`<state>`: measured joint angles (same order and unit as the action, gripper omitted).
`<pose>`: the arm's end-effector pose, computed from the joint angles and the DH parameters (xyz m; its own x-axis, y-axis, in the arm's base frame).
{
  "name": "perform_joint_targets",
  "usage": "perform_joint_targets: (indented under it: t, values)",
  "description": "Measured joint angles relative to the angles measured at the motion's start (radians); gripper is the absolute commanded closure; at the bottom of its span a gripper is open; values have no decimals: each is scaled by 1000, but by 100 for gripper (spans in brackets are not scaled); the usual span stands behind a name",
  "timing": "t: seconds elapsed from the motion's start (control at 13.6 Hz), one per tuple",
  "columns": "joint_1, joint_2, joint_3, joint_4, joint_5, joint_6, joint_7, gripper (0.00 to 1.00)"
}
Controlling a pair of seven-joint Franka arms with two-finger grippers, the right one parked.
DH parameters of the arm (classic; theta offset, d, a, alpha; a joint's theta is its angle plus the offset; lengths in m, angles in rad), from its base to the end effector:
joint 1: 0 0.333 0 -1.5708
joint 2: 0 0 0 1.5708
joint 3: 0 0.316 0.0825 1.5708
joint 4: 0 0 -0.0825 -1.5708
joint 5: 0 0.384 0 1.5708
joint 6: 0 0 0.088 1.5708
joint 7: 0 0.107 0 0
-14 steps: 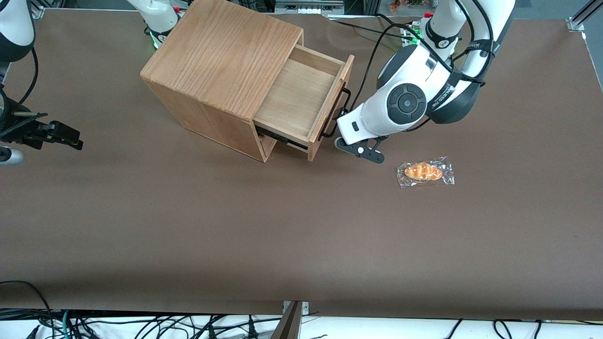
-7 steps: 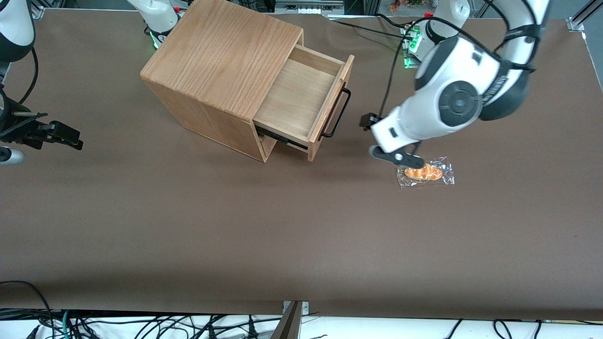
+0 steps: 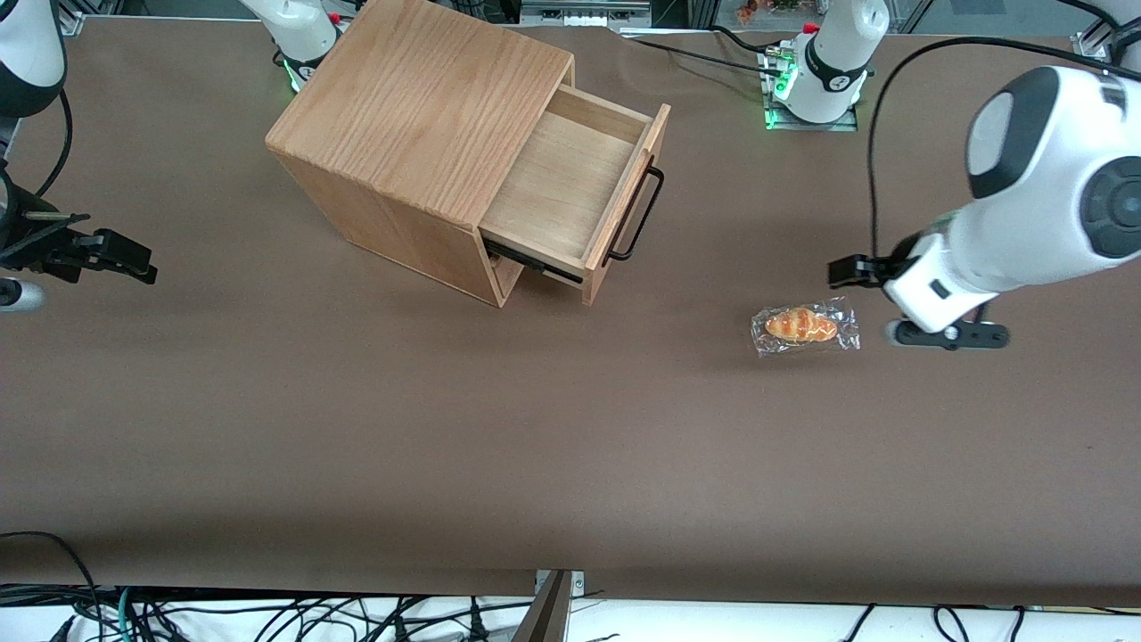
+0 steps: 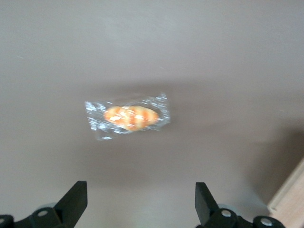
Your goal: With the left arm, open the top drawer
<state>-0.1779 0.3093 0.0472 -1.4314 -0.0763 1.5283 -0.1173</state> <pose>0.6237 -0.0944 0.5025 0.9763 -0.0129 -0.2161 -0.0053 -0.9993 0.0358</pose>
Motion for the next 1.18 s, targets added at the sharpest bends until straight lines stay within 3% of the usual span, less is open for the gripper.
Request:
perform_joint_targets:
  t: [0.66,1.18]
  values:
    - [1,0,183,3,1,124,208,0]
    - [1,7,196,-13,1,171,223,0]
